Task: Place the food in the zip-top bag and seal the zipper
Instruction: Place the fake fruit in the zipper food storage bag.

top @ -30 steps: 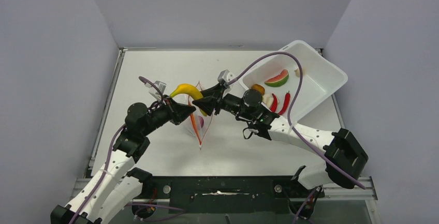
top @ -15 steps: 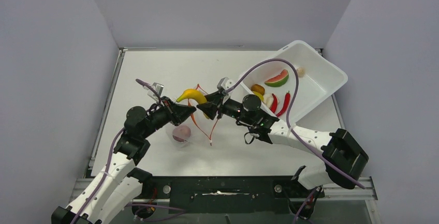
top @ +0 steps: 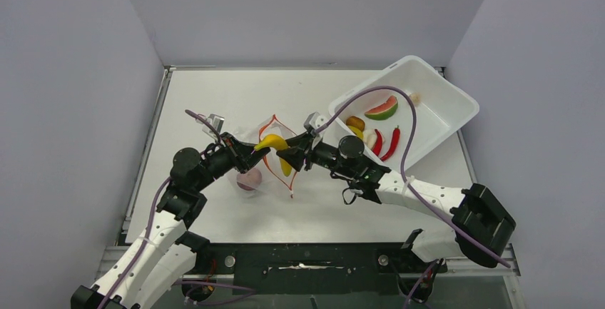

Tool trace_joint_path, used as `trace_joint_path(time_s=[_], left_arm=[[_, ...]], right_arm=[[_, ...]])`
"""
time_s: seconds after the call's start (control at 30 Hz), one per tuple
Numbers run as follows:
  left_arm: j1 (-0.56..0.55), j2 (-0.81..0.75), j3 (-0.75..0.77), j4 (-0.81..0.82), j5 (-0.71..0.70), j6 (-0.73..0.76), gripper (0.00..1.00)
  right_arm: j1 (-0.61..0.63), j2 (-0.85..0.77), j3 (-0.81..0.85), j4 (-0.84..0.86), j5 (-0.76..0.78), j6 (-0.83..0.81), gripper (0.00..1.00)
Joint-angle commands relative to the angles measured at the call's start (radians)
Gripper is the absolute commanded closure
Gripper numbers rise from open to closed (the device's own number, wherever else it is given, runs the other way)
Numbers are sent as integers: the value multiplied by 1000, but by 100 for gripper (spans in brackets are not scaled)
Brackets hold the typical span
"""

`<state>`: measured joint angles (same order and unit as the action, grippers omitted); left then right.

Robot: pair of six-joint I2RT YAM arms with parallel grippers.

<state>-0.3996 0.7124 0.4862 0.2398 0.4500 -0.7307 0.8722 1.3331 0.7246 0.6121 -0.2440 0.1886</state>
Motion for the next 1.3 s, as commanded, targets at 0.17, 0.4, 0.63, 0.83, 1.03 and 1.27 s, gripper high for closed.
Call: trace_joint_path(time_s=[0.17,0.4,0.63,0.83,1.03,1.27], left_arm=[[-4,-15,8,73,4,13,100],[-4,-30,14,56,-23,13,100],[-4,-36,13,46,-46,19,100],[-4,-29,15,59,-53,23,100],[-4,-30,-7,75,-56,21,100],[-5,-18,-10,109,-40,23,100]], right_arm=[[7,-91,62,-136,131,44,71],[6,-65,120,-295,279,120,70],[11,-47,167,-386,369,187,70],[13,4,257,-525,330,190,60],[-1,-45,249,-538,249,60,44],[-31,-142,301,-662,252,110,42]])
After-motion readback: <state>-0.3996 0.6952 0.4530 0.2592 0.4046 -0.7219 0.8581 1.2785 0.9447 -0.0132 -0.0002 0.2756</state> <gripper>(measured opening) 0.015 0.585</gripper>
